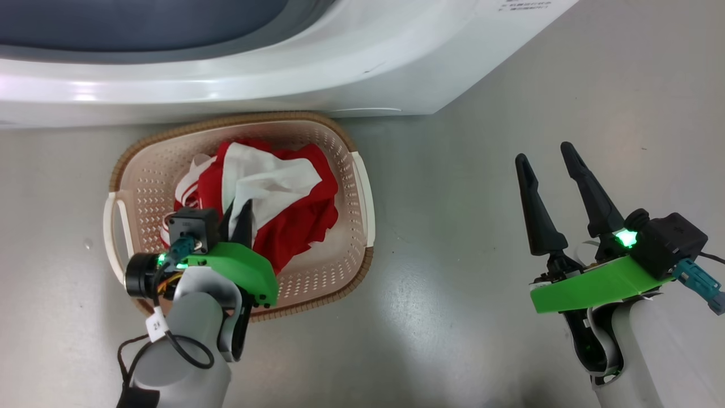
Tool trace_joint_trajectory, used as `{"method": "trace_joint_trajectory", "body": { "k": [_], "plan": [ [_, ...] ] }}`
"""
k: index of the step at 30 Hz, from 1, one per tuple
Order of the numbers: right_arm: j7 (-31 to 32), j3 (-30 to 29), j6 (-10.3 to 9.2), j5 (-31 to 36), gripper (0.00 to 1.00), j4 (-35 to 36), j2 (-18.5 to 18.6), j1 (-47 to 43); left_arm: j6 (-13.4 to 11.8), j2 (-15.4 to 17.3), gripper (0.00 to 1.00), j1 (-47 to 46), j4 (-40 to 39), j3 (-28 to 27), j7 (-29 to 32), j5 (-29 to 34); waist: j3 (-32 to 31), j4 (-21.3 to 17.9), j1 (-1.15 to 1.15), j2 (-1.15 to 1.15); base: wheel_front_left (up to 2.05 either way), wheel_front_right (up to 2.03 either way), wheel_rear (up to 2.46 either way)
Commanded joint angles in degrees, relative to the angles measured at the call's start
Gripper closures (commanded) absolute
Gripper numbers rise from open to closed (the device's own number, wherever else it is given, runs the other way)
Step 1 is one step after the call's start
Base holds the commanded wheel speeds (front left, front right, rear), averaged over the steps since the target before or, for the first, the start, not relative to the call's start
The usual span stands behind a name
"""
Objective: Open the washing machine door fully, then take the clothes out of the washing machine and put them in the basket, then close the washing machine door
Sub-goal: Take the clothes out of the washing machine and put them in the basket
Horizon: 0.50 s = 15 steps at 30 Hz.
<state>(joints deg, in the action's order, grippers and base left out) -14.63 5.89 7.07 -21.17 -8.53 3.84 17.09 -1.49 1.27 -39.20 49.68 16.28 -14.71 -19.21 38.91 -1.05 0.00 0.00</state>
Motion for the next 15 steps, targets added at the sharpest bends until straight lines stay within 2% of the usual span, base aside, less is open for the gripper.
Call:
{"method": "trace_joint_trajectory", "body": {
  "k": [1,2,3,15],
  "plan": [
    [-0.37,0.84,0.42,0.01,0.00,1.26,-0.10,0.21,-0.15,1.61,0.09,0.52,-0.90,-1.72,-0.29,-0.33,-0.21,0.12,0.00,0.00,0.00,0.00,0.00],
    [-0.37,0.84,0.42,0.01,0.00,1.26,-0.10,0.21,-0.15,1.61,0.09,0.52,-0.90,-1.72,-0.29,-0.33,-0.21,0.12,0.00,0.00,0.00,0.00,0.00],
    [-0.37,0.79,0.42,0.01,0.00,1.23,-0.11,0.19,-0.17,1.61,0.00,0.53,-1.08,-1.91,-0.29,-0.30,-0.37,0.19,0.00,0.00,0.00,0.00,0.00],
    [-0.37,0.50,0.42,-0.08,0.00,0.33,0.02,-1.27,0.55,1.61,0.00,3.68,-3.68,-4.71,-0.29,1.10,-5.84,0.84,0.00,0.00,0.00,0.00,0.00]
  ]
}}
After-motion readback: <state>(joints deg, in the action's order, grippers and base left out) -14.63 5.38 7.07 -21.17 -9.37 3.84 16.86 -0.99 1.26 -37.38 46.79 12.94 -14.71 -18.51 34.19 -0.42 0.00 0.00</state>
